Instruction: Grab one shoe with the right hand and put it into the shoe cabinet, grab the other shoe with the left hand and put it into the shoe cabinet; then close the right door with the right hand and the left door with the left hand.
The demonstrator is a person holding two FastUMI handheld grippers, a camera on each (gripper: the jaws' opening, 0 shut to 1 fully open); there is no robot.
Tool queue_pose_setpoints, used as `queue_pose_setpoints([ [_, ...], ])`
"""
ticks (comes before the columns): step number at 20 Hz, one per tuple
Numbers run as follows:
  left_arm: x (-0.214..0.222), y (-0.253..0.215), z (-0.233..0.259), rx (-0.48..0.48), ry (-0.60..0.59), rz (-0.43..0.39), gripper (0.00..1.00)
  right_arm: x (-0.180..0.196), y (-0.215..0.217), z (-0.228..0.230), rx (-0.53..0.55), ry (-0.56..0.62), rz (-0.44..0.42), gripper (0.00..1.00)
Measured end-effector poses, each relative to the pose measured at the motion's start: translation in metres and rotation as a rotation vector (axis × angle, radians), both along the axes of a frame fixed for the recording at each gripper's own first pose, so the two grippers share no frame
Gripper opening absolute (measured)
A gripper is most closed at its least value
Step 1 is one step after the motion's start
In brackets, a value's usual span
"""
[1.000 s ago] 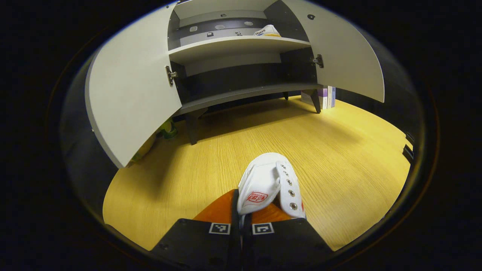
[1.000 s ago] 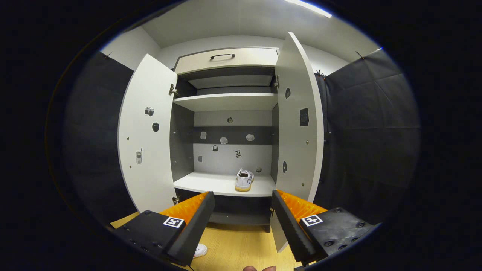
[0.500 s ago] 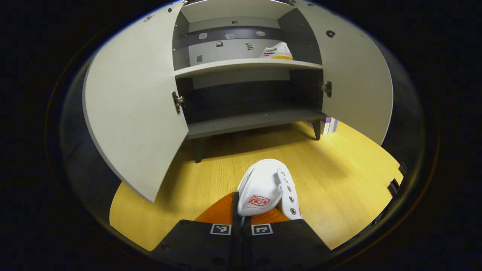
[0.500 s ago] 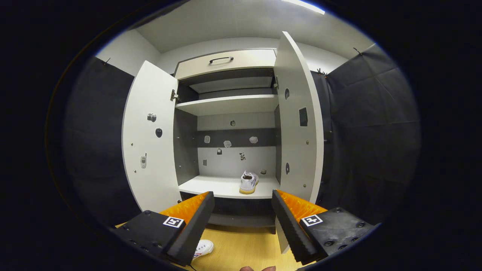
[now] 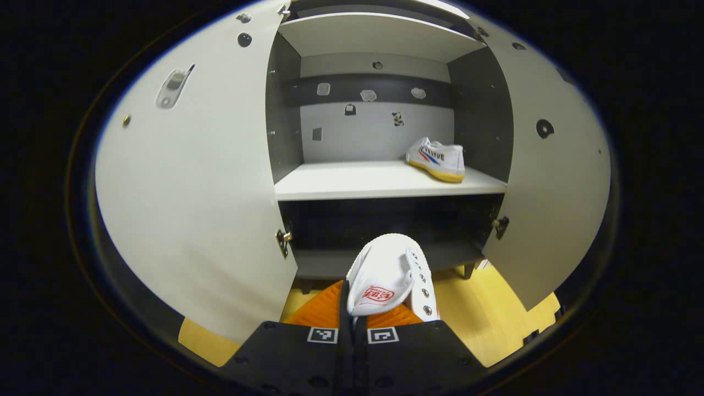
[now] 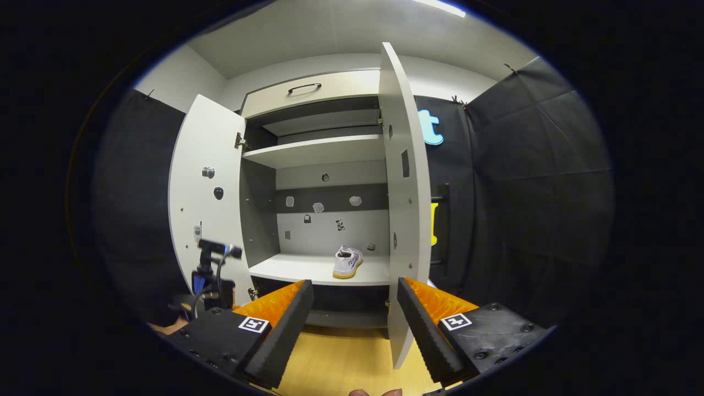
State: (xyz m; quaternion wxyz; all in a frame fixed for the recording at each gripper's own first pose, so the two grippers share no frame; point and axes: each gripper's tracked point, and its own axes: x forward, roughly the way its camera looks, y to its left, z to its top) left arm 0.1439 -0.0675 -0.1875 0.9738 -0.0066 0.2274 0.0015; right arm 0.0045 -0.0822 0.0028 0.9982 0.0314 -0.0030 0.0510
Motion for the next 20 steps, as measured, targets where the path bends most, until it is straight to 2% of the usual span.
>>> queue_pose_setpoints([
  [4, 0.051, 0.003, 0.051, -0.015, -0.039, 0.045, 0.05, -0.006, -0.016, -0.003, -0.024, -0.008, 0.013, 0.97],
  [10, 0.128, 0.026, 0.1, 0.004, -0.071, 0.171, 0.05, -0.002, -0.041, -0.035, 0.088, 0.086, 0.013, 0.97],
  [14, 0.184, 0.038, 0.108, 0.026, -0.055, 0.224, 0.05, 0.006, -0.072, -0.053, 0.074, 0.139, -0.02, 0.97],
  [16, 0.21, 0.04, 0.108, 0.032, -0.051, 0.243, 0.05, 0.01, -0.083, -0.05, 0.088, 0.133, -0.035, 0.99],
  [20, 0.256, 0.044, 0.098, 0.074, -0.036, 0.272, 0.05, 0.012, -0.097, -0.048, 0.037, 0.123, -0.029, 0.98],
])
